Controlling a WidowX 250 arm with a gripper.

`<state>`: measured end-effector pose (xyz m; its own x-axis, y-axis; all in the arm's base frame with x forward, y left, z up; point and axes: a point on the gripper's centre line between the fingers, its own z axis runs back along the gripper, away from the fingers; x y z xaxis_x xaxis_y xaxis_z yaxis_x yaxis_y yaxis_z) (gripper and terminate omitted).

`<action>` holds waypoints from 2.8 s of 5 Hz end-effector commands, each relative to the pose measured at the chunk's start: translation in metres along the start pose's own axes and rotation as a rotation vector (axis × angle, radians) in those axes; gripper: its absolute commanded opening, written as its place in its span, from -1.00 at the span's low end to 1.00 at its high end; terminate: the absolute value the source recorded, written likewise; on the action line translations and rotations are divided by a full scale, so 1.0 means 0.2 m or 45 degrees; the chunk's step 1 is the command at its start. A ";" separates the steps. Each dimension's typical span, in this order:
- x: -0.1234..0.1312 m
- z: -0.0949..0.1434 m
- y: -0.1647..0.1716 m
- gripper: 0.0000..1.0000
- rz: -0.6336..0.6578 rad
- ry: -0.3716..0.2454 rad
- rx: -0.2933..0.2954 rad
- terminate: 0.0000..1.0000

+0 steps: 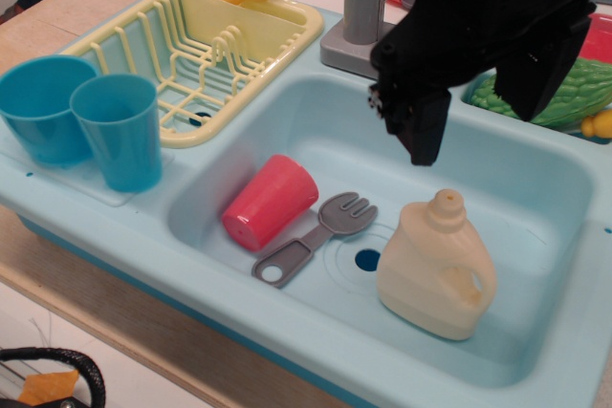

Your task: Put detergent from sink into drying rack

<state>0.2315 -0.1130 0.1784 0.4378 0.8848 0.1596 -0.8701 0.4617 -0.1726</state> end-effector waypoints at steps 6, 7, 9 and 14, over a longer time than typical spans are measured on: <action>-0.17 -0.29 0.12 -1.00 0.511 0.282 0.039 -1.00; -0.13 -0.22 0.09 -1.00 0.474 0.222 0.047 -1.00; 0.19 0.04 -0.03 -1.00 0.290 0.000 0.087 -1.00; 0.96 0.04 0.22 1.00 0.135 0.021 -0.040 -1.00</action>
<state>0.2741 0.0759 0.2048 0.3462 0.9314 0.1121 -0.9095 0.3625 -0.2035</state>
